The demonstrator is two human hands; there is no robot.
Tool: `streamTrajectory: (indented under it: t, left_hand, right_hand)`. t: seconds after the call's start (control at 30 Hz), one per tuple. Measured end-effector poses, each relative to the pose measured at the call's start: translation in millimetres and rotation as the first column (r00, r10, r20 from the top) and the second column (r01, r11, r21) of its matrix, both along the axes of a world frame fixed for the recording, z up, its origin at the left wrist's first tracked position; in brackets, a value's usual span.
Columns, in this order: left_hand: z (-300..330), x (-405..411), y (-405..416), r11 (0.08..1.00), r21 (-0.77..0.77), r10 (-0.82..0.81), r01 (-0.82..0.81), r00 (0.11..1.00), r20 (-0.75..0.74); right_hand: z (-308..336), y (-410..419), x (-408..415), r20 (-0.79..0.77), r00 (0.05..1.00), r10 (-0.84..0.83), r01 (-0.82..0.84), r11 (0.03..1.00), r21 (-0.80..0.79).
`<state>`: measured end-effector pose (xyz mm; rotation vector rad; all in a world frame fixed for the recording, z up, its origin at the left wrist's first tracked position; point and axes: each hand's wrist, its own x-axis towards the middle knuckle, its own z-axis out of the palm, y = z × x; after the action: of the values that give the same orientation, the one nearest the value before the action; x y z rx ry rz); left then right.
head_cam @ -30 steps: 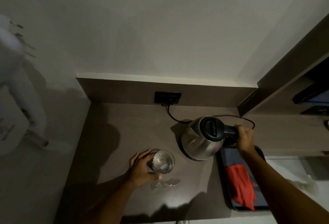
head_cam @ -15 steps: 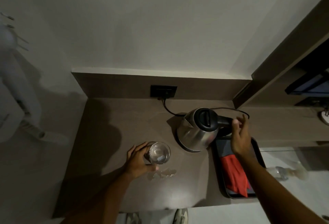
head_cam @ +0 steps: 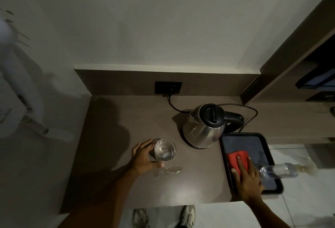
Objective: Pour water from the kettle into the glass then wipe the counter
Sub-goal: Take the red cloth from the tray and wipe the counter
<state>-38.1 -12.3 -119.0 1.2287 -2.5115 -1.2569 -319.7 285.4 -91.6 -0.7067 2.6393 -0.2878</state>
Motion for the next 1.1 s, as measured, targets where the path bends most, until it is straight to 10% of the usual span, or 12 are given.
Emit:
streamTrajectory:
  t: [0.3,0.53,0.8,1.1]
  left_hand:
    - [2,0,2,1.0,0.009,-0.009,0.009,1.0,-0.013]
    - [18,21,-2,0.994,0.087,-0.056,0.06,0.997,-0.051]
    - [3,120,37,0.924,-0.342,-0.094,0.173,0.967,0.235]
    - [-5,143,33,0.889,-0.371,-0.119,0.269,0.917,0.381]
  right_hand:
    - [18,-19,-8,-0.056,0.993,0.101,-0.089,0.979,0.186]
    - [50,-32,48,-0.065,0.996,0.065,-0.071,0.993,-0.097]
    - [6,-64,135,-0.094,0.972,0.217,-0.23,0.96,-0.157]
    - [-6,-96,155,-0.184,0.974,0.135,-0.14,0.99,-0.019]
